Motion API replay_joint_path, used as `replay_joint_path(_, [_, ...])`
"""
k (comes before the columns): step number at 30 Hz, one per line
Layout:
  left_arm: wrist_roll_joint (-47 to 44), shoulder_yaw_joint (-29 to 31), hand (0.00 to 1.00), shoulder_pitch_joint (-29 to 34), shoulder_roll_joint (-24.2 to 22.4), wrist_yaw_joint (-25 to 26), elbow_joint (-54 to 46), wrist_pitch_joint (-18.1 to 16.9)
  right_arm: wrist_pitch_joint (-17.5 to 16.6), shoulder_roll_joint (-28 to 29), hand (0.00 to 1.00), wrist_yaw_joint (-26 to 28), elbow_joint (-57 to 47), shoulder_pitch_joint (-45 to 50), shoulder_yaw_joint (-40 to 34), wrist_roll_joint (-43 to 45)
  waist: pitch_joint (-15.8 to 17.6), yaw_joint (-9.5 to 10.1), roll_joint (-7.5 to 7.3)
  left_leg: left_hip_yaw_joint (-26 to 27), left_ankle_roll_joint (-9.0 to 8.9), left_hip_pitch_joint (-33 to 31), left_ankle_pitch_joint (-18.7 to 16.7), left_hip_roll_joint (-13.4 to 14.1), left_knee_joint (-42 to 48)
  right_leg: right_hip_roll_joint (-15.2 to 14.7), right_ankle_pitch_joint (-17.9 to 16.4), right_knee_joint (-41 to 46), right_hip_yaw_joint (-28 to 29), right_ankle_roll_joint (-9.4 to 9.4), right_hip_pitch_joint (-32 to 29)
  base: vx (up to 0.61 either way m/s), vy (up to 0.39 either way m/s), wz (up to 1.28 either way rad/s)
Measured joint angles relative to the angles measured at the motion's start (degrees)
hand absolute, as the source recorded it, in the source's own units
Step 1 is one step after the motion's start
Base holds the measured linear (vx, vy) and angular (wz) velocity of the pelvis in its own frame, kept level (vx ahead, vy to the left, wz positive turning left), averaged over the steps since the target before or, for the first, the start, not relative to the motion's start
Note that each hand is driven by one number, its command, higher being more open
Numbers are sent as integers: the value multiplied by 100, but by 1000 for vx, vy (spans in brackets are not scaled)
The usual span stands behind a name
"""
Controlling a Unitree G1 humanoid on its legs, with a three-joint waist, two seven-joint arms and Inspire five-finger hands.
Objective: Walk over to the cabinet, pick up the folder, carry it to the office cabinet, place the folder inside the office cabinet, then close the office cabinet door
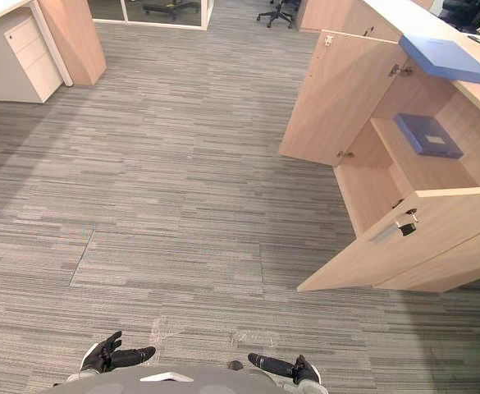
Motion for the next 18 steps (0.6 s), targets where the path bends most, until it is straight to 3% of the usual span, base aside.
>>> replay_joint_path(8, [7,-3,100,-69,19,-99,108,100,11,-3,100,36,2,-3,-5,1,3,-3,6,3,0,-8,0,4,1,4,2,-13,-1,-1,-1,-16,-12,0])
replay_joint_path(10, [13,0,100,-111,33,-101,156,116,18,-1,100,39,12,-23,-6,1,16,-5,-14,1,-63,-133,-138,14,184,9,-24,21,-9,-26,-22,-18,-22,1])
replay_joint_path(11, [47,83,100,-245,25,-87,156,133,28,-14,100,89,36,-114,-53,3,145,6,23,15,-108,-696,-809,134,1397,107,-218,299,-47,-224,-132,-49,-62,-2])
replay_joint_path(13, [108,325,100,-238,-102,-69,103,139,31,-85,100,129,25,-130,-101,4,341,44,197,61,-143,-1007,-1339,417,2414,286,-373,489,-50,-303,-85,-45,-50,-13])
replay_joint_path(14, [123,521,100,-243,-133,-36,17,142,32,-52,100,87,14,-134,-171,6,368,40,189,203,-284,-1351,-1507,628,3334,394,-454,498,-49,-371,-22,0,0,0])
replay_joint_path(16, [116,570,100,-326,-64,-11,-92,132,36,-14,100,75,26,-167,-190,19,424,21,92,377,-384,-1822,-1438,742,4220,359,-505,554,-50,-420,20,28,-34,6])
replay_joint_path(18, [118,566,100,-356,-83,33,-236,88,44,-11,100,30,39,-173,-208,51,507,53,40,460,-280,-2234,-1660,799,4280,184,-648,626,27,-394,112,74,30,-14])
